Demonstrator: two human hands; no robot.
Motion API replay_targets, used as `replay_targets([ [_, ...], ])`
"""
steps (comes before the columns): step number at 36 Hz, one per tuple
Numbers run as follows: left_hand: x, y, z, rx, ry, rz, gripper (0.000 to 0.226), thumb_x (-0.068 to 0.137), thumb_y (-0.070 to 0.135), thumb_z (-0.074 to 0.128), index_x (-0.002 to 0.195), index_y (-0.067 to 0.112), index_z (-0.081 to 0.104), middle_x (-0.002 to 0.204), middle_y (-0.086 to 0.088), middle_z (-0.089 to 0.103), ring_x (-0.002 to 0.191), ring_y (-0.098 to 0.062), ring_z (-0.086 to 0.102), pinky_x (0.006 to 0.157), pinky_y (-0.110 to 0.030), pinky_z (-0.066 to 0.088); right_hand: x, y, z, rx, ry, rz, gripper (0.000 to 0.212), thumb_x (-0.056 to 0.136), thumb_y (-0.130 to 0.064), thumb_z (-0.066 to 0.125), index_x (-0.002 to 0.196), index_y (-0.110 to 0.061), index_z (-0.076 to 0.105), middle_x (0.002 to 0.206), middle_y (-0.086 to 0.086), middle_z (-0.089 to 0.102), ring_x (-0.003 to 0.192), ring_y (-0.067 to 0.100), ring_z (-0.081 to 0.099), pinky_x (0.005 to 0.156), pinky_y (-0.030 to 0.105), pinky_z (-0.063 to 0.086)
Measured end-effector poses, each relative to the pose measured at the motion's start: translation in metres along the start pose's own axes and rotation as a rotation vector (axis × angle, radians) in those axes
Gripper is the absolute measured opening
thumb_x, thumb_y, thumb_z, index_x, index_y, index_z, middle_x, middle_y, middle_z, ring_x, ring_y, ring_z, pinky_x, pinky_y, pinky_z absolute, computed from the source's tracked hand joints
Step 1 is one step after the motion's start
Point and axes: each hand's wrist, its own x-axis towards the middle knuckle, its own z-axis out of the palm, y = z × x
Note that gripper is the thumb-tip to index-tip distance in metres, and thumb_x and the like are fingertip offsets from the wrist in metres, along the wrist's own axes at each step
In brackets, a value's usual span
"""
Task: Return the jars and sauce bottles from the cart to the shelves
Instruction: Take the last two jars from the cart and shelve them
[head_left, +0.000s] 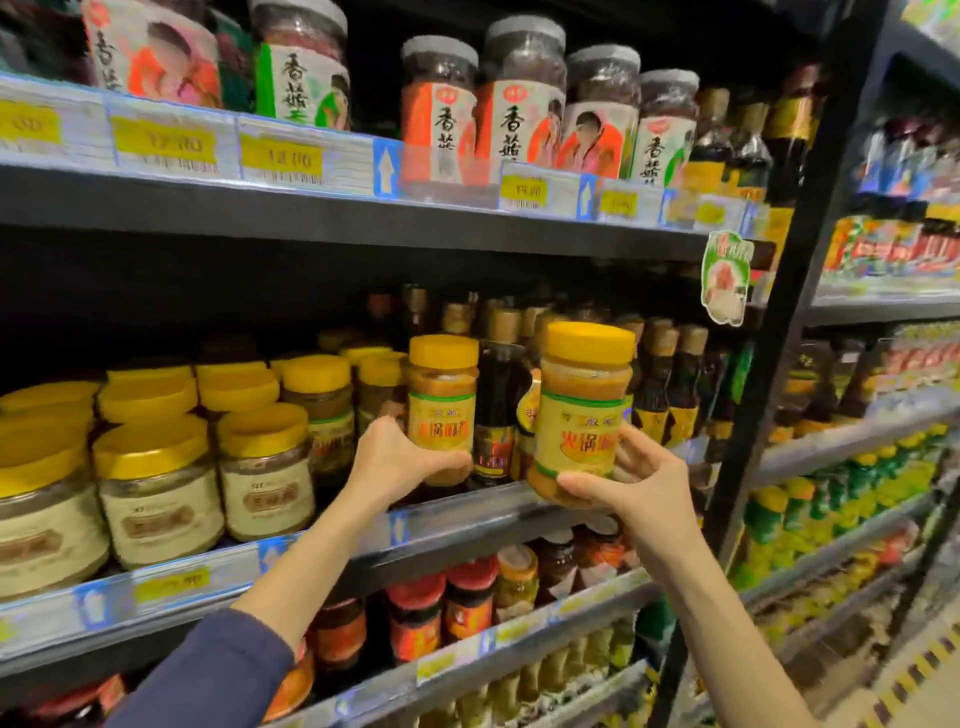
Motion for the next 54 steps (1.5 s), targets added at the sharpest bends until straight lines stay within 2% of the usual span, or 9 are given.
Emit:
replay_targets([
  [3, 0.0, 0.003, 0.001, 0.021, -0.011, -0.009, 0.049, 0.057, 0.024, 0.088, 0.088, 0.022, 0.049, 0.096, -0.002, 0.063, 0.087, -0.013, 0.058, 0.074, -0.025, 0.045, 0.004, 0.009, 0.002, 0.04, -0.035, 0.014, 0.067, 0.055, 0.0, 0.083, 0.113, -0.024, 0.059, 0.1, -0.017, 0.069, 0.091, -0.003, 0.067, 0.069, 0.014, 0.054],
  [10, 0.006, -0.004, 0.004, 0.119, -0.108, -0.075, 0.053, 0.057, 0.026, 0.089, 0.089, 0.021, 0.047, 0.099, -0.001, 0.061, 0.098, -0.018, 0.06, 0.088, -0.033, 0.05, 0.009, 0.023, 0.008, 0.07, -0.098, 0.06, 0.09, 0.044, -0.014, 0.086, 0.128, -0.011, 0.053, 0.118, 0.001, 0.067, 0.105, 0.01, 0.065, 0.087, 0.03, 0.055],
  [15, 0.008, -0.008, 0.007, 0.133, -0.197, -0.062, 0.037, 0.063, 0.023, 0.085, 0.091, 0.021, 0.061, 0.1, -0.004, 0.069, 0.097, -0.018, 0.064, 0.089, -0.034, 0.052, 0.009, 0.027, 0.012, 0.097, -0.127, 0.076, 0.097, 0.038, -0.021, 0.094, 0.127, -0.012, 0.055, 0.113, -0.003, 0.068, 0.1, 0.008, 0.067, 0.083, 0.026, 0.056],
  [26, 0.016, -0.015, 0.011, 0.181, -0.256, -0.079, 0.055, 0.065, 0.026, 0.084, 0.113, 0.012, 0.061, 0.111, -0.005, 0.067, 0.104, -0.016, 0.062, 0.095, -0.037, 0.05, 0.011, 0.031, 0.017, 0.133, -0.157, 0.055, 0.082, 0.046, -0.006, 0.084, 0.122, -0.013, 0.056, 0.108, -0.006, 0.068, 0.095, 0.003, 0.067, 0.071, 0.016, 0.055],
  [32, 0.019, -0.018, 0.013, 0.24, -0.316, -0.064, 0.056, 0.07, 0.023, 0.08, 0.119, 0.011, 0.057, 0.119, -0.005, 0.064, 0.108, -0.016, 0.059, 0.088, -0.024, 0.046, 0.011, 0.03, 0.023, 0.154, -0.171, 0.061, 0.085, 0.043, -0.012, 0.084, 0.123, -0.009, 0.056, 0.112, 0.0, 0.069, 0.099, 0.008, 0.067, 0.079, 0.021, 0.056],
  [40, 0.023, -0.026, 0.019, 0.418, -0.201, 0.014, 0.063, 0.06, 0.043, 0.082, 0.114, 0.016, 0.062, 0.111, -0.001, 0.068, 0.102, -0.015, 0.063, 0.088, -0.032, 0.053, 0.012, 0.031, 0.027, 0.142, -0.183, 0.034, 0.061, 0.055, 0.005, 0.081, 0.104, -0.025, 0.059, 0.103, -0.009, 0.069, 0.092, 0.001, 0.068, 0.07, 0.014, 0.053],
  [47, 0.017, -0.019, 0.019, 0.491, -0.155, 0.013, 0.058, 0.063, 0.054, 0.077, 0.107, 0.019, 0.065, 0.104, 0.001, 0.07, 0.094, -0.015, 0.064, 0.082, -0.032, 0.054, 0.008, 0.03, 0.029, 0.159, -0.192, 0.055, 0.091, 0.045, -0.019, 0.092, 0.127, -0.008, 0.054, 0.115, 0.001, 0.068, 0.103, 0.01, 0.066, 0.084, 0.025, 0.056],
  [50, 0.012, -0.006, 0.005, 0.43, -0.128, -0.055, 0.051, 0.061, 0.057, 0.077, 0.089, 0.017, 0.063, 0.081, 0.004, 0.066, 0.075, -0.011, 0.06, 0.062, -0.024, 0.048, 0.005, 0.028, 0.029, 0.16, -0.199, 0.049, 0.09, 0.046, -0.015, 0.088, 0.128, -0.008, 0.053, 0.116, 0.003, 0.067, 0.103, 0.01, 0.066, 0.086, 0.027, 0.055],
  [54, -0.006, 0.02, -0.029, 0.353, 0.08, 0.035, 0.075, 0.064, 0.061, 0.071, 0.119, 0.012, 0.056, 0.107, 0.003, 0.064, 0.097, -0.013, 0.059, 0.076, -0.025, 0.049, 0.003, 0.023, 0.034, 0.146, -0.209, 0.035, 0.097, 0.039, -0.024, 0.092, 0.127, -0.009, 0.054, 0.114, 0.0, 0.069, 0.103, 0.009, 0.066, 0.082, 0.024, 0.056],
])
